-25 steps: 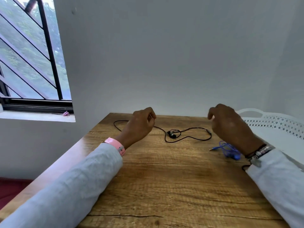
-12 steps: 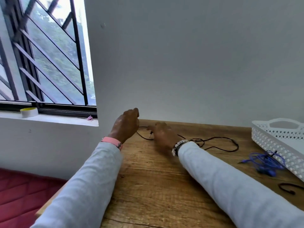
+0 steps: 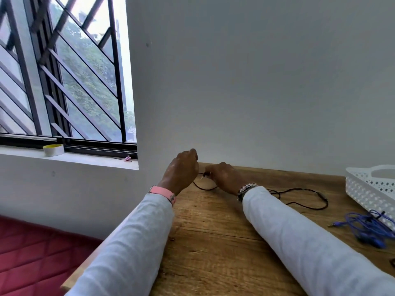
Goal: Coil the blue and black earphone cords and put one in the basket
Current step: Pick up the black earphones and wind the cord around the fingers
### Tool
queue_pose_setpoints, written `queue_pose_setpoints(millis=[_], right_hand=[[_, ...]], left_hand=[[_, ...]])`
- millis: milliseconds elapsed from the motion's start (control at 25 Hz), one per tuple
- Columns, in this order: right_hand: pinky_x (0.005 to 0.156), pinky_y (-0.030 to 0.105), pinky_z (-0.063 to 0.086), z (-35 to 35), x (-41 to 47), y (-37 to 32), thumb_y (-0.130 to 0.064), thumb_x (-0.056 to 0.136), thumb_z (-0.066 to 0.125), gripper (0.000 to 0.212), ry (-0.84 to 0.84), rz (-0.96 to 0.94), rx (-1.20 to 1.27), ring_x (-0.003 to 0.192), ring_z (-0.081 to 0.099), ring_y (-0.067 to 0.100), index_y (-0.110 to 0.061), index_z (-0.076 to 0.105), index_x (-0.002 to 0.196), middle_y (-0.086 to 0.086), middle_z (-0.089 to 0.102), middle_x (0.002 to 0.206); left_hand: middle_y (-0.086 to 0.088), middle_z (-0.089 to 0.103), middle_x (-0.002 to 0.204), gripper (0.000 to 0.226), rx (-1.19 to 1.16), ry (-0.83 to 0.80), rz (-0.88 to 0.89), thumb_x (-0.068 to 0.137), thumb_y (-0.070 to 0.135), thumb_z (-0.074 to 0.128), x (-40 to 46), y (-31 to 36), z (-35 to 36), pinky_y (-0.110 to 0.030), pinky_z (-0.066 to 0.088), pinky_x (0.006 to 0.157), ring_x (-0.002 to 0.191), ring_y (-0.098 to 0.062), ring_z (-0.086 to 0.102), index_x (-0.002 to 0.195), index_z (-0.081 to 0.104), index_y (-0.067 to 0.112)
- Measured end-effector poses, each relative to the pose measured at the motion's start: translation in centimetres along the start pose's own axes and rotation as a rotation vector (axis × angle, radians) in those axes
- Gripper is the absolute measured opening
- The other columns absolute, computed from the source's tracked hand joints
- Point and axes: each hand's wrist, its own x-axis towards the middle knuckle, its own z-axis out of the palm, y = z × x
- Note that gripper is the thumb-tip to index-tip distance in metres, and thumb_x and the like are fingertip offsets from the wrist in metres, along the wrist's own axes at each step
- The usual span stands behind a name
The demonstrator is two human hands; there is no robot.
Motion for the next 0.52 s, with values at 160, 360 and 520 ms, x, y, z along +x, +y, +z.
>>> queue_pose_setpoints(millis=[160,360,520], right_hand=[[0.061,0.029,0.038,-4.3,-3.2,-0.9,-0.006,0.093,0.046,0.027,0.151,-0.2,0.088,0.071,0.05,0.02,-0.011,0.065,0.112,0.009,0.052,0.088],[0.067,0.012,0.05,-9.5,-10.4,0.1,-0.008,0.084,0.066,0.019,0.116,-0.207,0.208,0.074,0.064,0.0,-0.019,0.065,0.099,-0.012,0.067,0.084],[0.065,0.004,0.039,-10.9,-15.7,0.5,-0.01,0.077,0.074,0.007,0.077,-0.258,0.124,0.077,0.053,-0.02,-0.016,0.073,0.08,-0.014,0.06,0.087]], left_hand=[[-0.017,0.065,0.102,0.028,-0.485,-0.142,-0.125,0.096,0.014,0.033,0.1,1.8,-0.2,-0.04,0.053,0.084,0.092,-0.026,0.063,0.11,0.057,0.007],[-0.02,0.067,0.098,0.033,-1.116,-0.547,-0.065,0.099,0.015,0.032,-1.1,6.4,-1.7,-0.036,0.054,0.084,0.089,-0.026,0.067,0.109,0.06,0.0],[-0.016,0.064,0.113,0.034,-1.03,-0.925,0.072,0.092,-0.001,0.047,-2.3,9.3,-1.3,-0.031,0.052,0.084,0.098,-0.021,0.065,0.124,0.051,0.008]])
